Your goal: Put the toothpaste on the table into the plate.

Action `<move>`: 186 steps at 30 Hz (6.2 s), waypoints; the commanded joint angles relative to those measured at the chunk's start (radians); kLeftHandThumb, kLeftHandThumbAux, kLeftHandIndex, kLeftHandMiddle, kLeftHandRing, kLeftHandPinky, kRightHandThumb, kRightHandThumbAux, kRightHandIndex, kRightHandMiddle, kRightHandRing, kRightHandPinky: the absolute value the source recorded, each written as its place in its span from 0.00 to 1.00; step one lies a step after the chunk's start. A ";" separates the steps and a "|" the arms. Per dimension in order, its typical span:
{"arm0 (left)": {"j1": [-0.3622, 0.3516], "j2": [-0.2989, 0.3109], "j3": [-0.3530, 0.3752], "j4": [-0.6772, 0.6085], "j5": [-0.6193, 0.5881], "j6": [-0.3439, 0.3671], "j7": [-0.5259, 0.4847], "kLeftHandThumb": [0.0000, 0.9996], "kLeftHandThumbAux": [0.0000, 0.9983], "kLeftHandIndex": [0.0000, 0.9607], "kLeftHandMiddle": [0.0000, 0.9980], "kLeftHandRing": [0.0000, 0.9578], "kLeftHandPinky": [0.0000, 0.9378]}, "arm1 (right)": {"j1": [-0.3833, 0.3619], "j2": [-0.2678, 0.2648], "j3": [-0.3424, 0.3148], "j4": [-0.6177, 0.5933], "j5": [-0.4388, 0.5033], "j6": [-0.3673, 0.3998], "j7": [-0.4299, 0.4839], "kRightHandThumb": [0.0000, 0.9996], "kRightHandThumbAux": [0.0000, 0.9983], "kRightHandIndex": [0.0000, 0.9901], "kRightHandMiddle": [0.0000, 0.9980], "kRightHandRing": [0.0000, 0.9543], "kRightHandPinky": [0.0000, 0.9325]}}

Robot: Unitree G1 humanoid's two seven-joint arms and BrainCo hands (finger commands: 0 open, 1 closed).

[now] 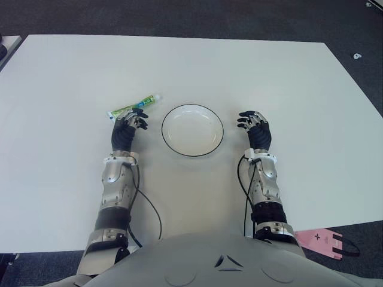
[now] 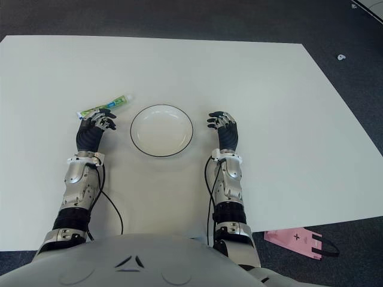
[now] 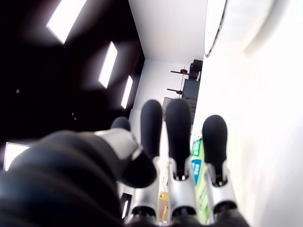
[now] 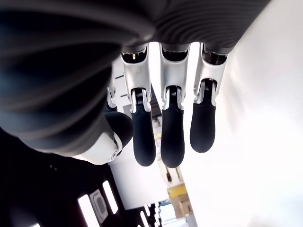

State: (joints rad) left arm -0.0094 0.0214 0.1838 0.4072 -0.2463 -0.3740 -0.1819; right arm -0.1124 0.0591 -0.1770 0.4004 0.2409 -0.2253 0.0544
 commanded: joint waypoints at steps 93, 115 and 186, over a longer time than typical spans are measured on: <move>-0.212 0.474 -0.245 -0.109 1.041 0.139 0.434 0.53 0.14 0.00 0.03 0.03 0.08 | 0.097 0.029 -0.005 0.080 0.010 0.127 -0.028 0.71 0.73 0.43 0.46 0.50 0.53; -0.418 0.568 -0.499 0.187 1.112 0.169 0.322 0.49 0.12 0.00 0.00 0.00 0.00 | 0.098 0.025 -0.009 0.094 0.013 0.125 -0.022 0.71 0.73 0.43 0.47 0.50 0.53; -0.674 0.412 -0.884 0.841 1.107 0.129 0.053 0.50 0.21 0.00 0.00 0.00 0.02 | 0.120 0.018 -0.011 0.068 0.004 0.102 -0.005 0.71 0.73 0.43 0.48 0.51 0.54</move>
State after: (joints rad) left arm -0.8144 0.4818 -0.6471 1.1662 0.8417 -0.2472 -0.0488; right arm -0.0939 0.0600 -0.1799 0.3872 0.2410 -0.2215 0.0685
